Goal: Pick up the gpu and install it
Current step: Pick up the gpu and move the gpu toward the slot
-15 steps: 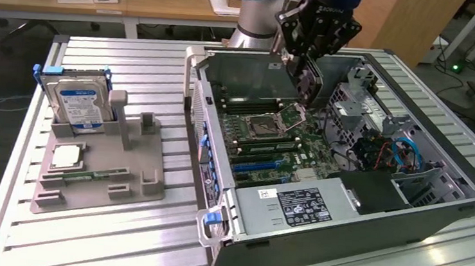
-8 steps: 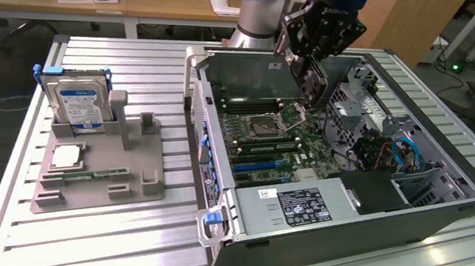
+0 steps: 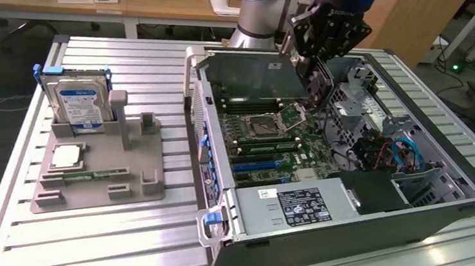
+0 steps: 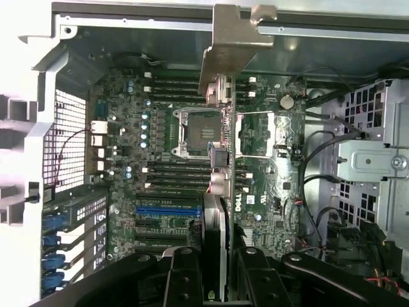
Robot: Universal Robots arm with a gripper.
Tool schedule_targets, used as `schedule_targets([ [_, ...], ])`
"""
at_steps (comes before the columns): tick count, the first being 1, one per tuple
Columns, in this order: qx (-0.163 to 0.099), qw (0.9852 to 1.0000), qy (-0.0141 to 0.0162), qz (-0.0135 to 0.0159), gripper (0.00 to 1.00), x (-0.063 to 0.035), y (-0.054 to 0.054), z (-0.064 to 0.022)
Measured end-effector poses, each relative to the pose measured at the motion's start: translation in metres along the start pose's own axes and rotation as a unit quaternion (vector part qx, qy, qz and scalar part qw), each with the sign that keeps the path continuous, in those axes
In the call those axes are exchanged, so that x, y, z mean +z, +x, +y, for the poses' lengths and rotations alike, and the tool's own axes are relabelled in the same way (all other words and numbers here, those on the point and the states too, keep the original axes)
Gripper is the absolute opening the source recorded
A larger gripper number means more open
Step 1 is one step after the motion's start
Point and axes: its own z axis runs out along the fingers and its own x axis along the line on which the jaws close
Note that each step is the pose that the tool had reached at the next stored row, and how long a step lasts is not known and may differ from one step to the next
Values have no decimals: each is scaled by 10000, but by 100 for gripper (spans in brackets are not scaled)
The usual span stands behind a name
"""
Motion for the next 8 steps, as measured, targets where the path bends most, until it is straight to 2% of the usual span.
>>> schedule_targets([
  [4,0,10000,0,0,27,4,-55,-1],
  [8,0,10000,1,0,27,5,-60,-1],
])
